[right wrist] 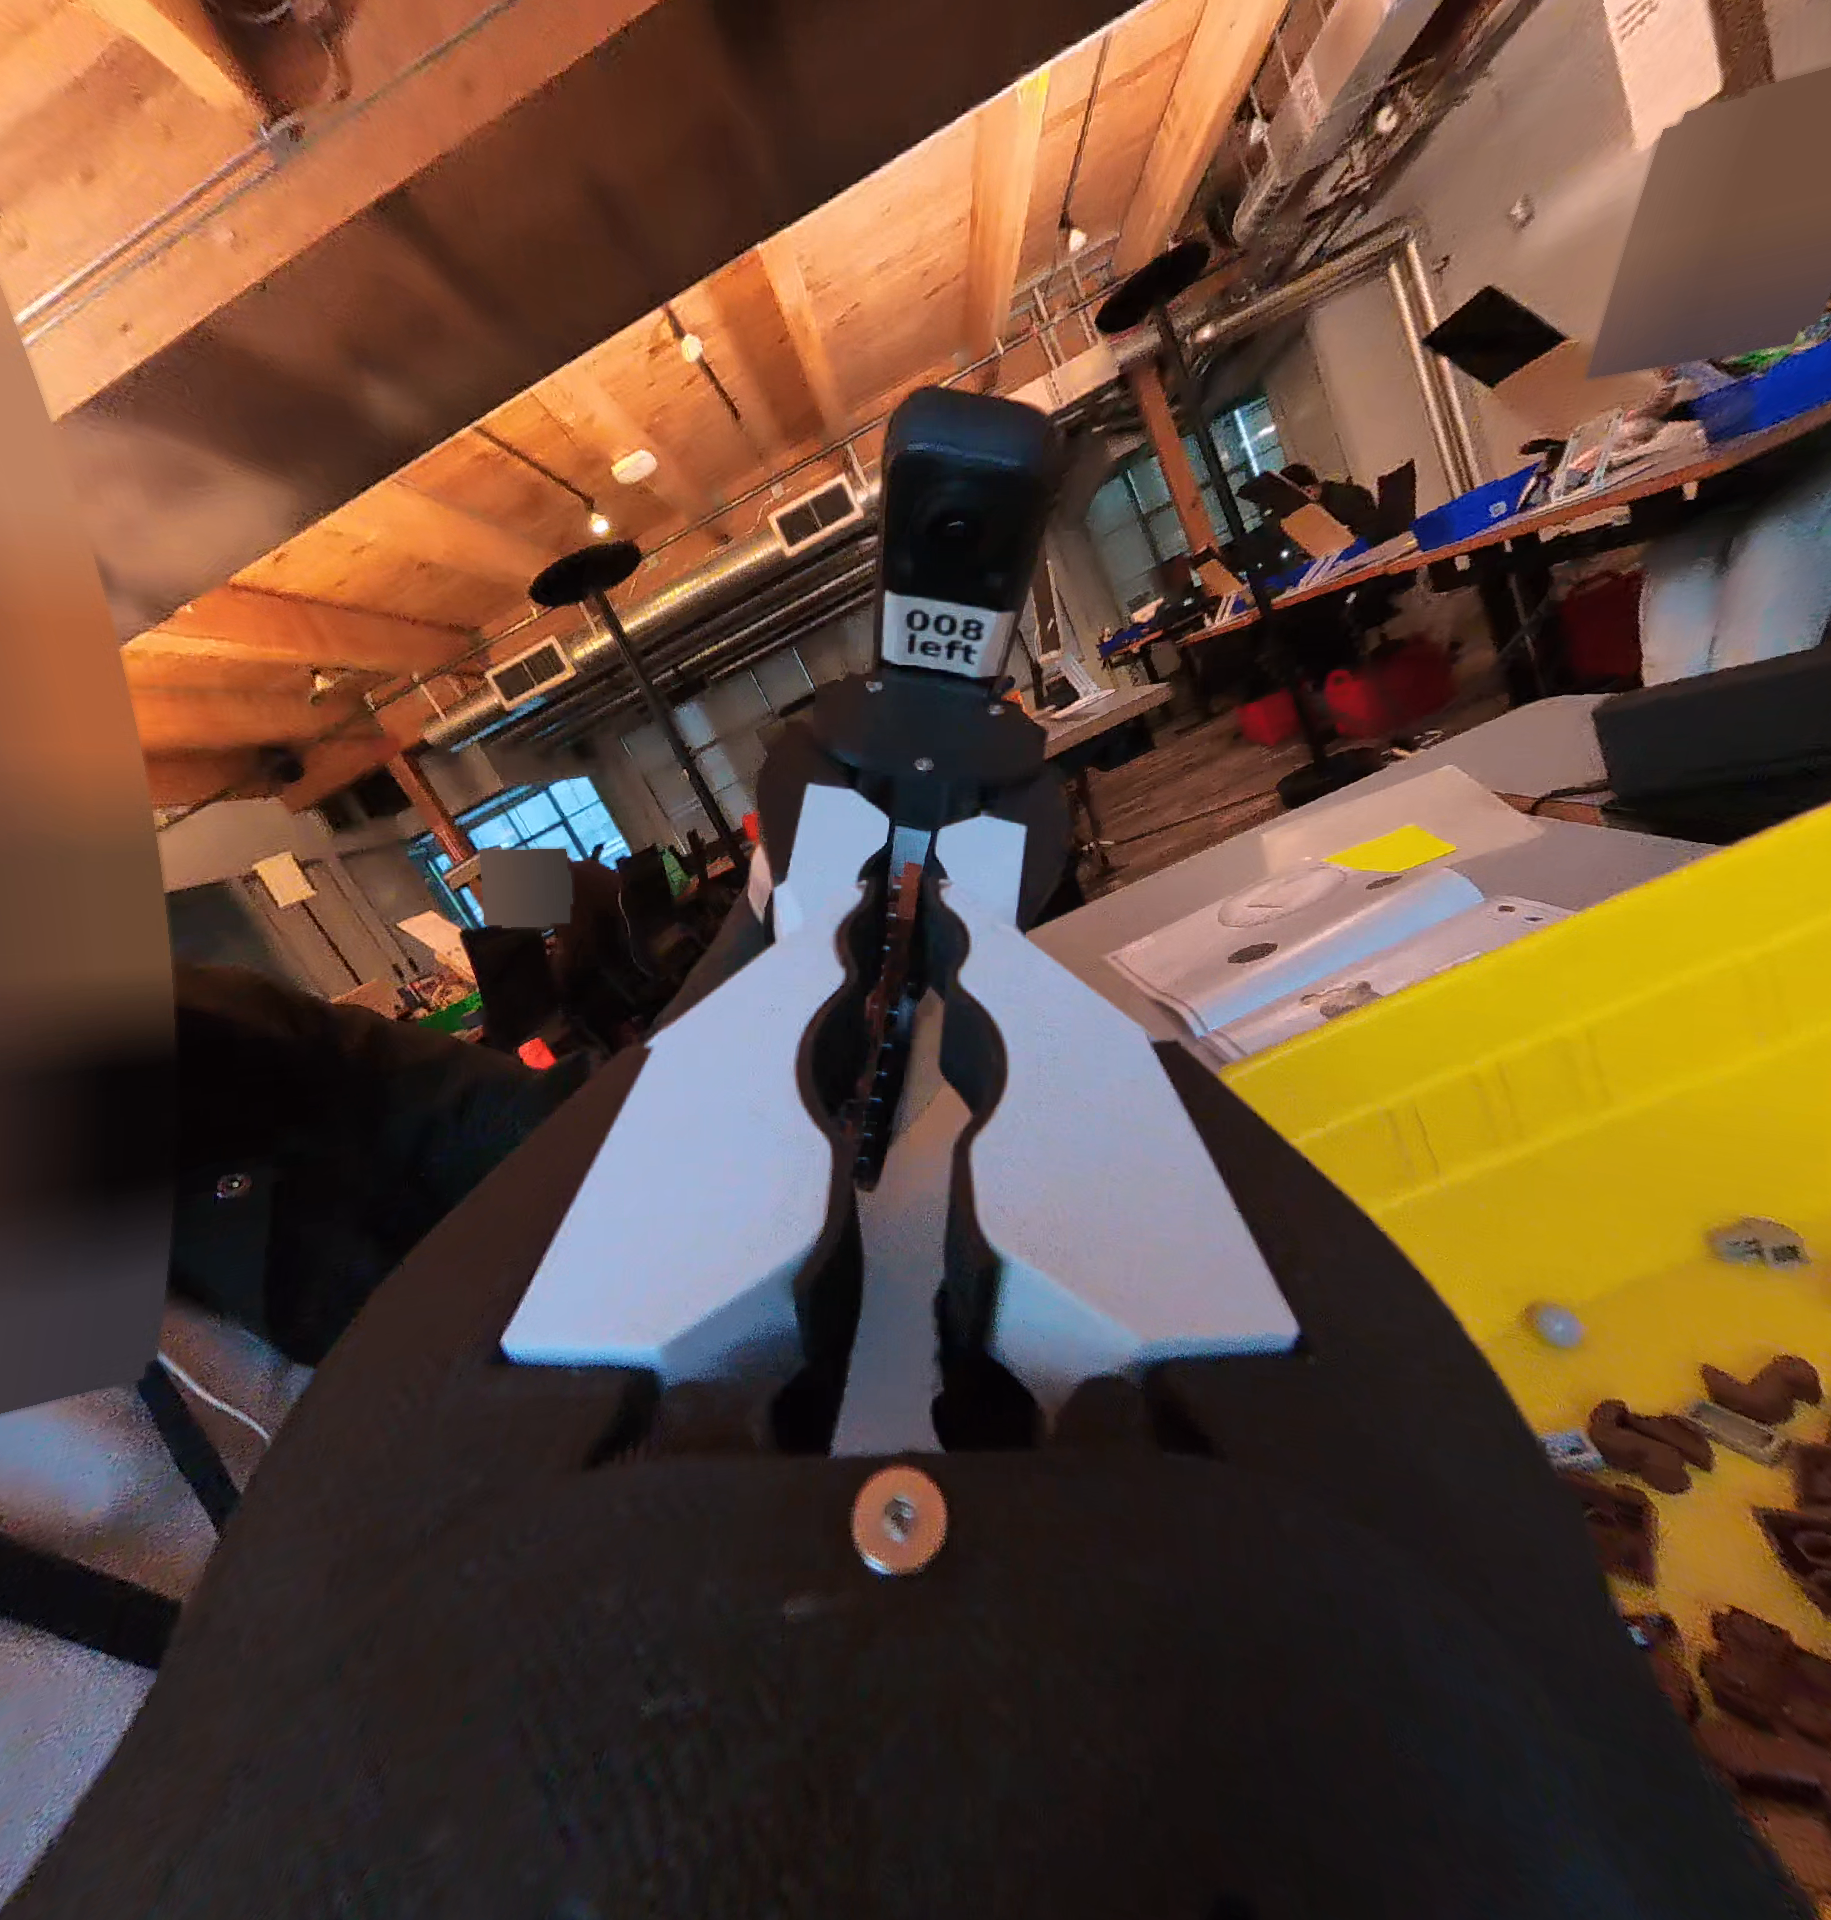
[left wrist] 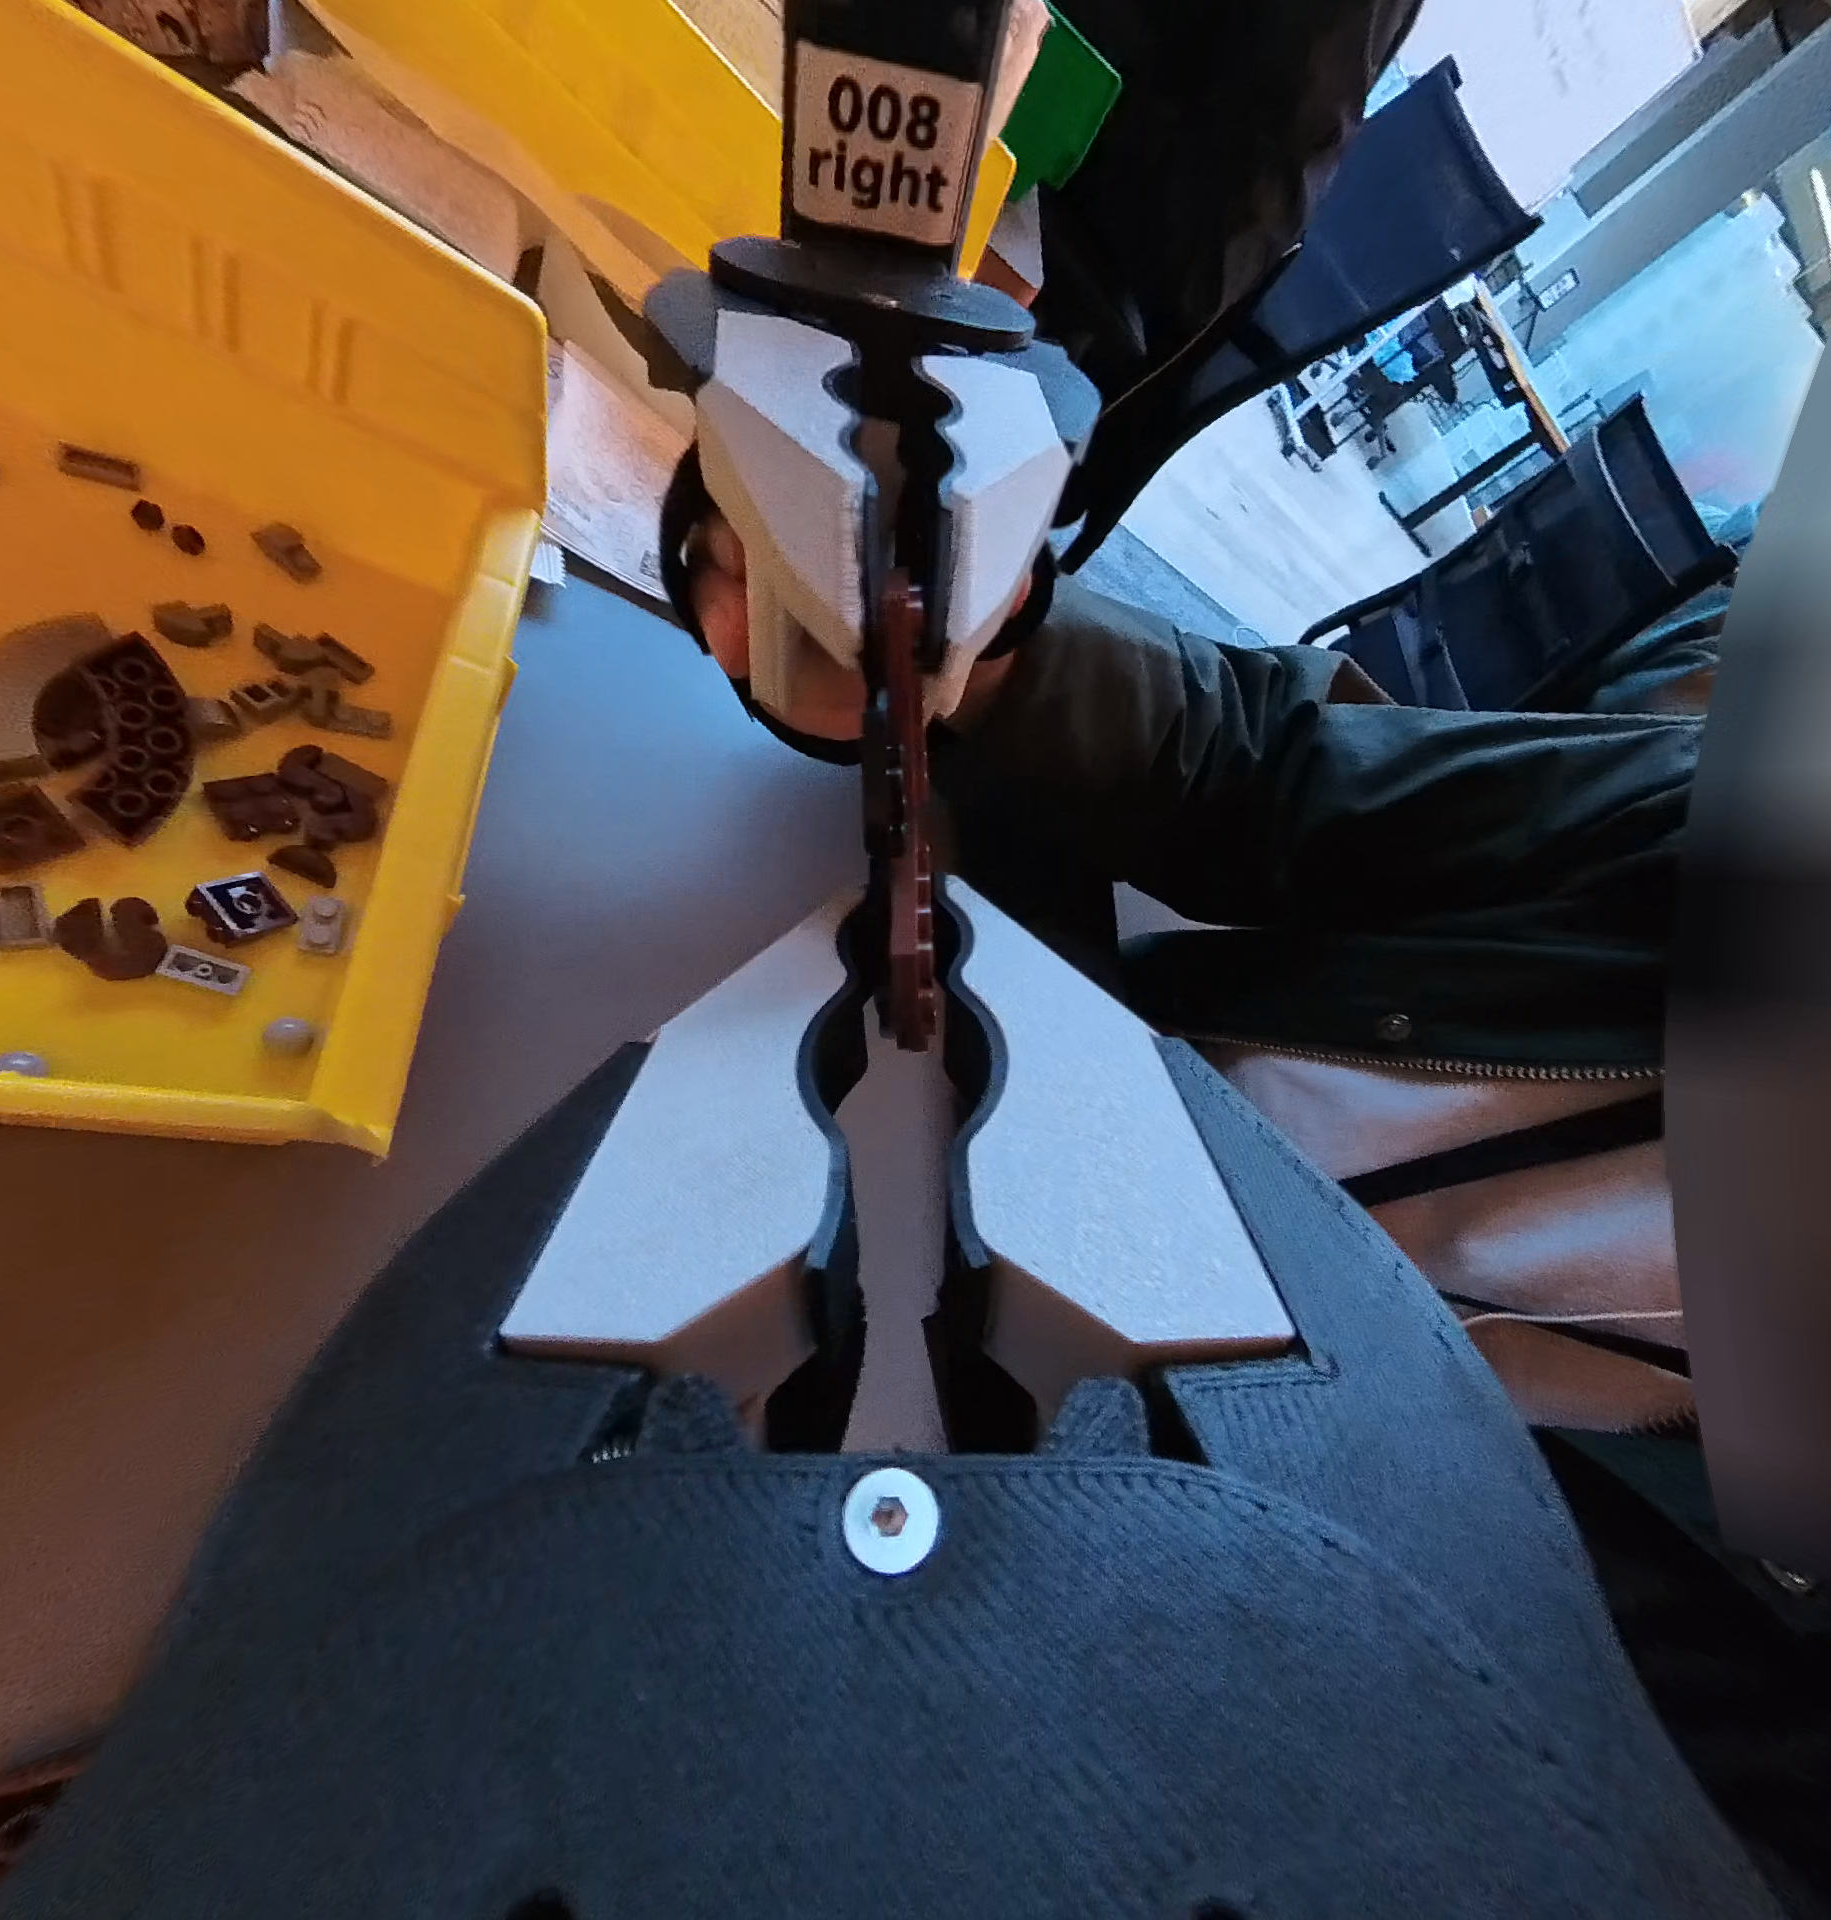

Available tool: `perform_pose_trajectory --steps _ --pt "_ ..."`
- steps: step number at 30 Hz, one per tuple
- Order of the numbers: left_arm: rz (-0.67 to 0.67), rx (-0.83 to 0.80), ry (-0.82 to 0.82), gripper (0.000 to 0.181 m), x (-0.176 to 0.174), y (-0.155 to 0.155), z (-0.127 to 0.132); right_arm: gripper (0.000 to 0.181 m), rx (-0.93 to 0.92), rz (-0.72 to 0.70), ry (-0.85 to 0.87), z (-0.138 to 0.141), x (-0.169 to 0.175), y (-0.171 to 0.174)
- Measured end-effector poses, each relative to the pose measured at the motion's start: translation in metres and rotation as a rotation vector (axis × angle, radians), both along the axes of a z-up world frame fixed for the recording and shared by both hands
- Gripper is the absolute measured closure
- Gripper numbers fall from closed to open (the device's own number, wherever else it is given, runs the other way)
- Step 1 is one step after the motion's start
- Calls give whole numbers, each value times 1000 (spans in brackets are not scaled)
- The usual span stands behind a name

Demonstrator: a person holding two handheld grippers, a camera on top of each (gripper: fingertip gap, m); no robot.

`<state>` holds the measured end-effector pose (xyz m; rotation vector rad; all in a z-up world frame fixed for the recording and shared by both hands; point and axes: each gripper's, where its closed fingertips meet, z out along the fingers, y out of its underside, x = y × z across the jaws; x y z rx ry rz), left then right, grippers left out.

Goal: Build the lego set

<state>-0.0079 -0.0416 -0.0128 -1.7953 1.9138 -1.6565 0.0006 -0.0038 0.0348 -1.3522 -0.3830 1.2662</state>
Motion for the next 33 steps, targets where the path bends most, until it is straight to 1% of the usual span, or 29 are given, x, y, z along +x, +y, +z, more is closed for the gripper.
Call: perform_pose_trajectory --steps 2,4,5,8,11,14,17,24,30,33 --pt "13 -29 -15 174 2 2 4 178 0 -17 -3 1 2 1" --pt "47 -77 -70 165 6 7 14 180 9 -11 55 9 6 -1" --pt "58 -115 -108 164 6 10 21 180 2 1 79 11 8 -2" --pt "106 -180 -173 167 7 22 33 179 -16 2 122 11 13 1" --pt "125 -179 -187 169 7 29 30 179 -31 -11 119 6 14 5" --pt "146 -208 -198 171 11 33 28 179 -52 -14 152 3 17 9" --pt "173 -205 -208 175 15 39 26 178 -70 -31 160 0 20 13" --pt "171 -127 -192 175 10 40 21 178 -55 -63 61 -6 16 13" --pt "122 -115 -237 174 6 30 28 179 -32 -6 81 1 12 3" --pt "135 -111 -235 175 7 31 28 179 -31 0 79 2 13 2"
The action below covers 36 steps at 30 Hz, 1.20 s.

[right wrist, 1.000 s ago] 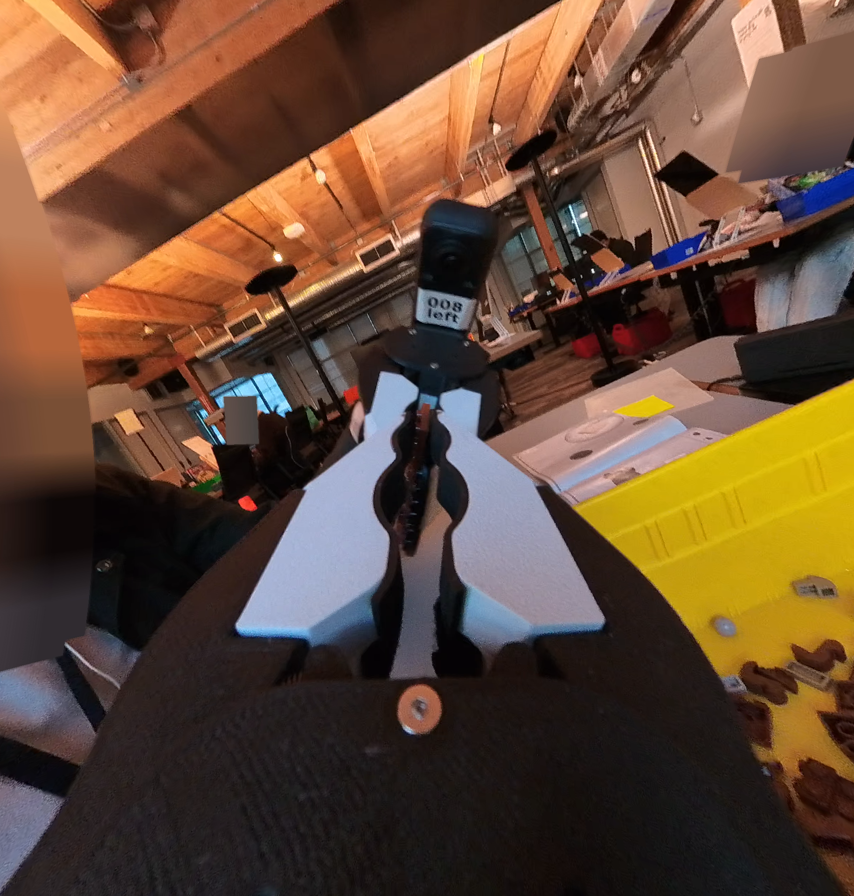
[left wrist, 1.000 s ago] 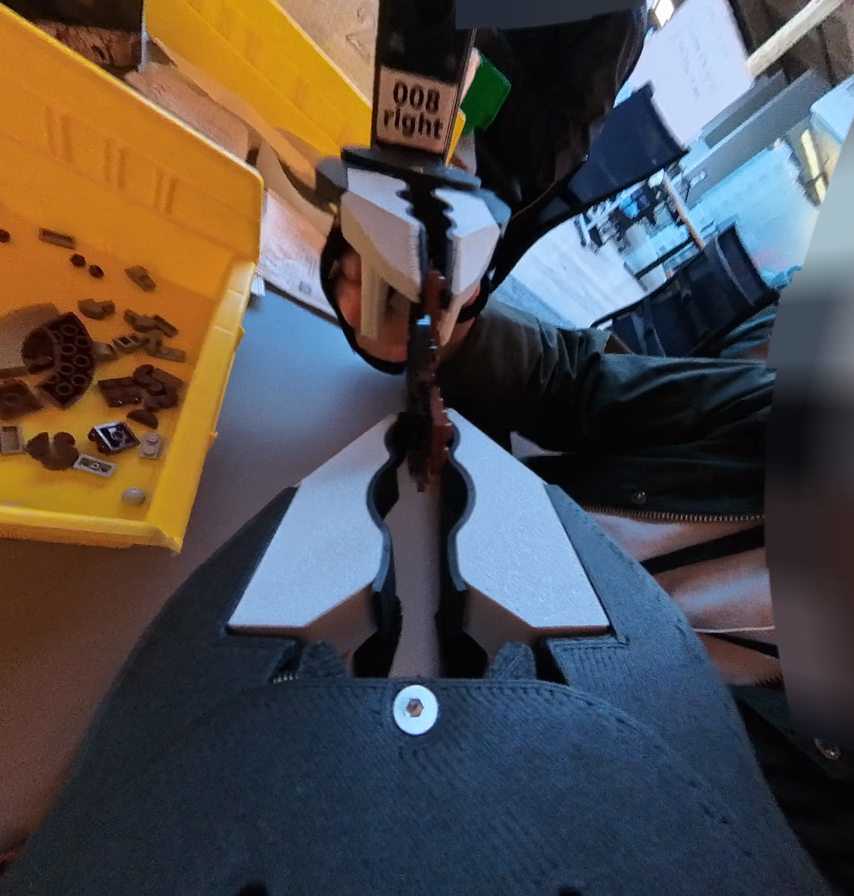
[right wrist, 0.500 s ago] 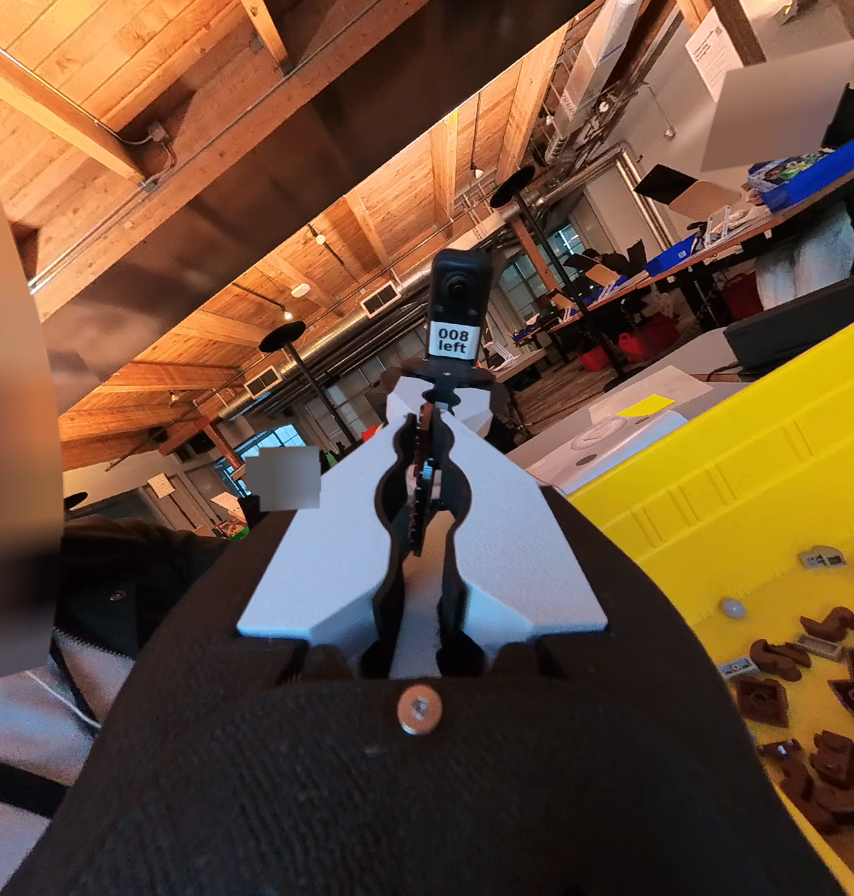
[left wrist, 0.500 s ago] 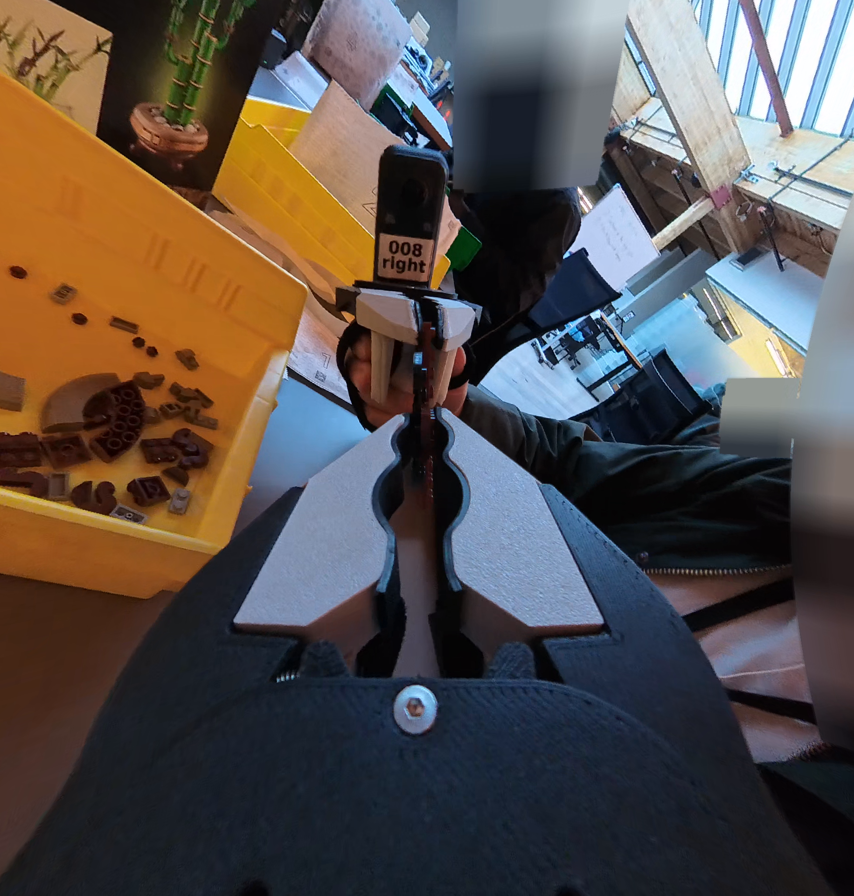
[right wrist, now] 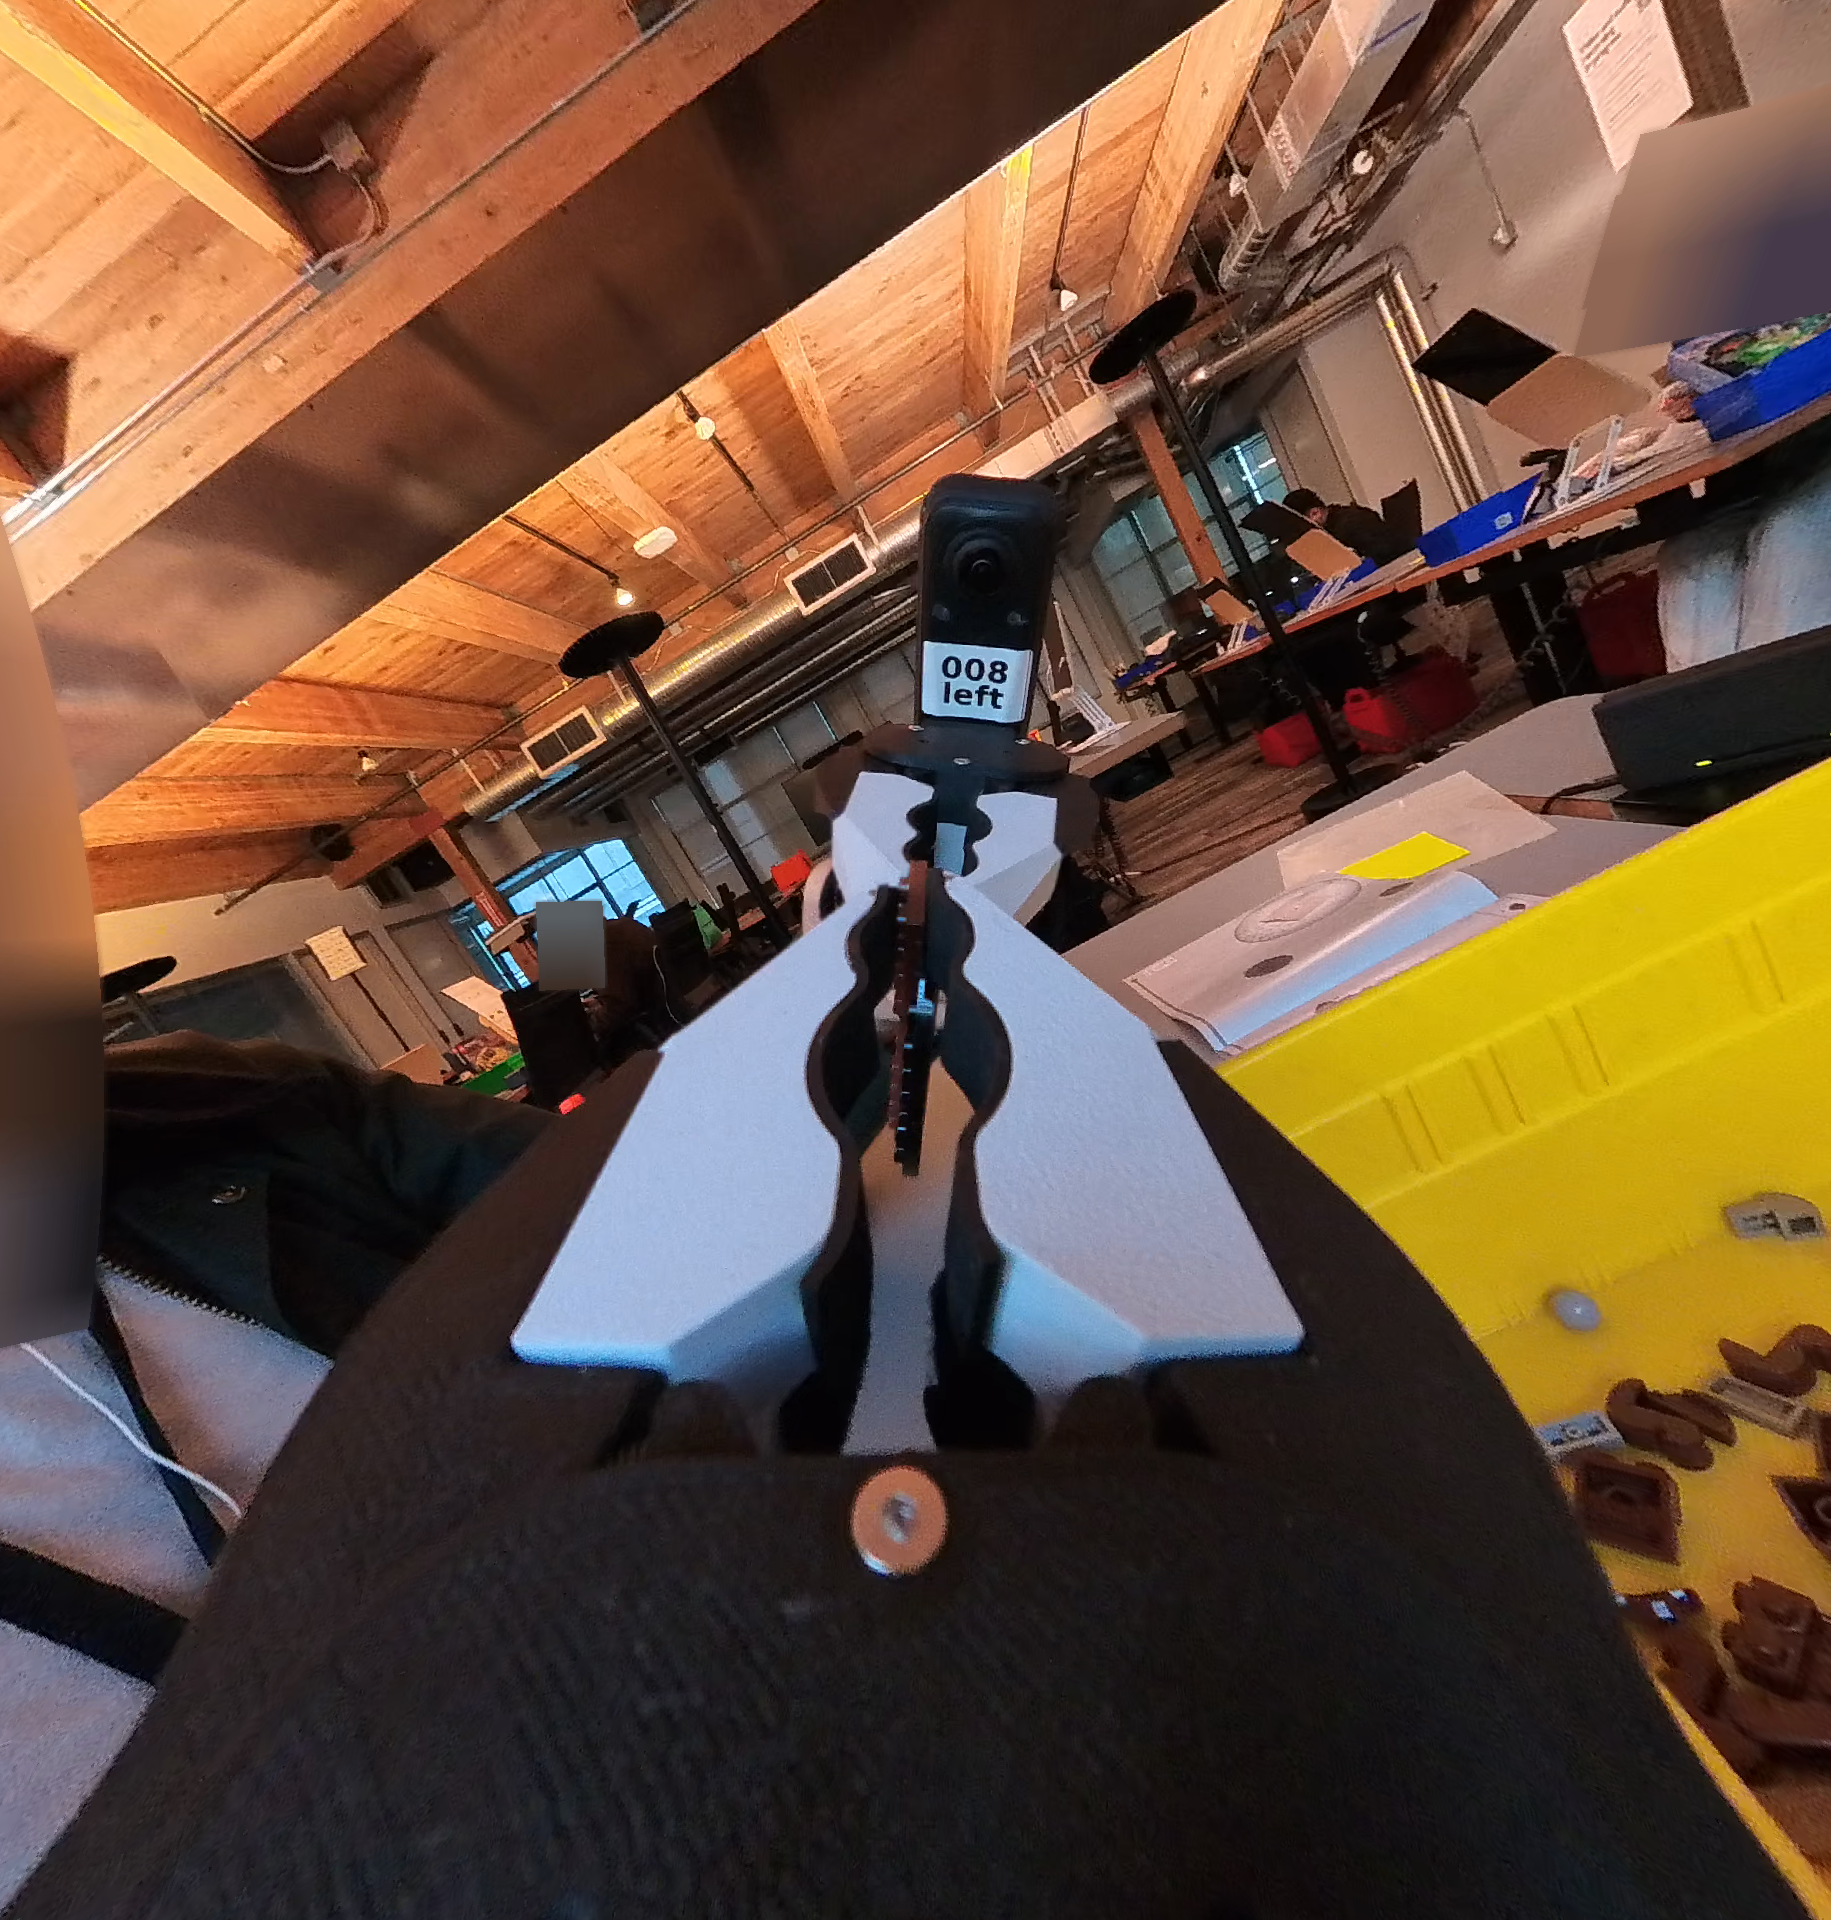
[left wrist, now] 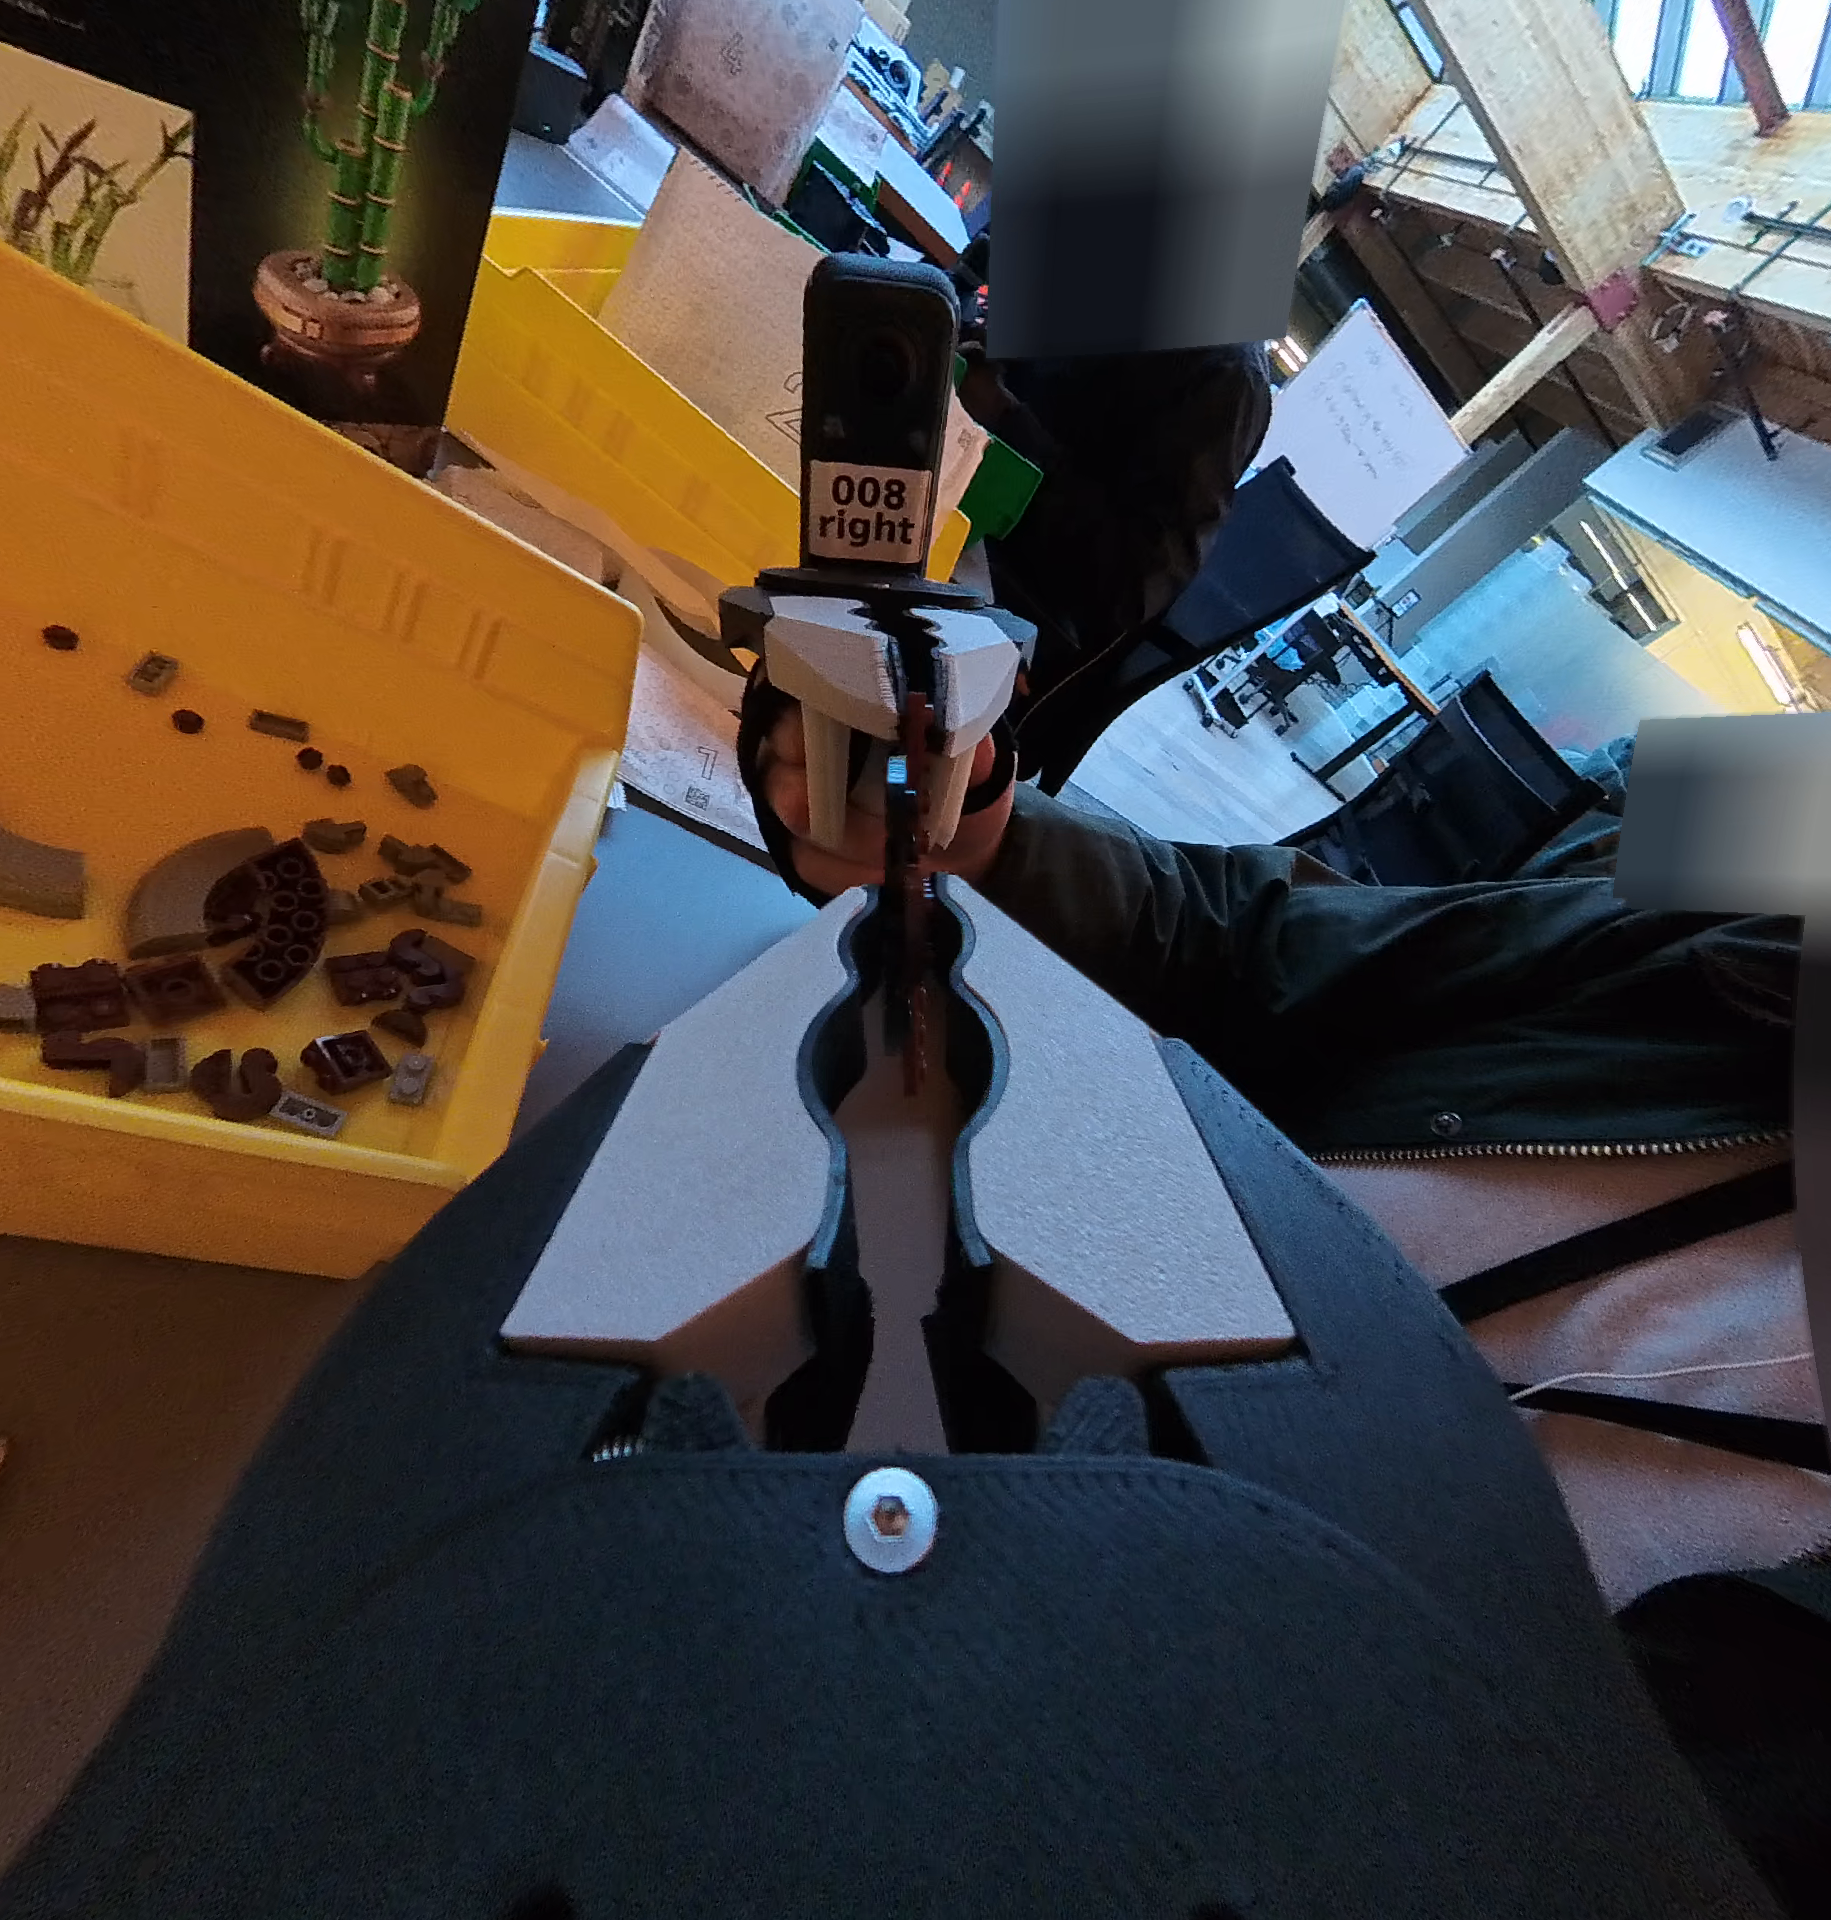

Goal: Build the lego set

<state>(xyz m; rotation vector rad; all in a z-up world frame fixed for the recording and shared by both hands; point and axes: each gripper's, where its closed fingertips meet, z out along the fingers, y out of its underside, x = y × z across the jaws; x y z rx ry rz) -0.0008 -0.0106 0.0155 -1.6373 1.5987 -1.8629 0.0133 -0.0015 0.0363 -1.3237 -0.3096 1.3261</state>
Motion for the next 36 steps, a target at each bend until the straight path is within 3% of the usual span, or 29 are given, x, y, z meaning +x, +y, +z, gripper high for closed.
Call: perform_pose_trajectory --steps 5,8,11,15,17,19,20,23,25,28,31,36 --pt "-33 -98 7 175 -2 -3 5 178 25 27 38 6 -2 -4" --pt "95 -117 75 176 2 24 -15 178 158 130 112 32 -8 -30" --pt "75 -241 -16 175 -2 32 1 178 138 -19 -39 19 -7 -14" --pt "312 -49 89 175 -13 78 -17 179 -57 -322 30 -8 48 31" --pt "437 44 156 175 -27 106 -27 179 -176 -519 -139 -38 69 51" --pt "452 15 125 175 -37 113 -18 174 -246 -618 -330 -60 74 58" --pt "441 -22 95 175 -39 113 -11 161 -251 -660 -400 -64 75 60" --pt "423 -95 38 175 -40 111 1 151 -210 -762 -486 -62 80 61" --pt "378 -146 9 175 -35 102 5 150 -145 -718 -426 -49 70 57" --pt "273 -203 -52 175 -22 80 13 148 -94 -491 -259 -33 35 47" --pt "205 -166 -78 175 -9 59 13 140 -150 -274 -67 -30 9 42" --pt "192 -120 -108 175 2 47 11 139 -174 -94 94 -23 -4 33"
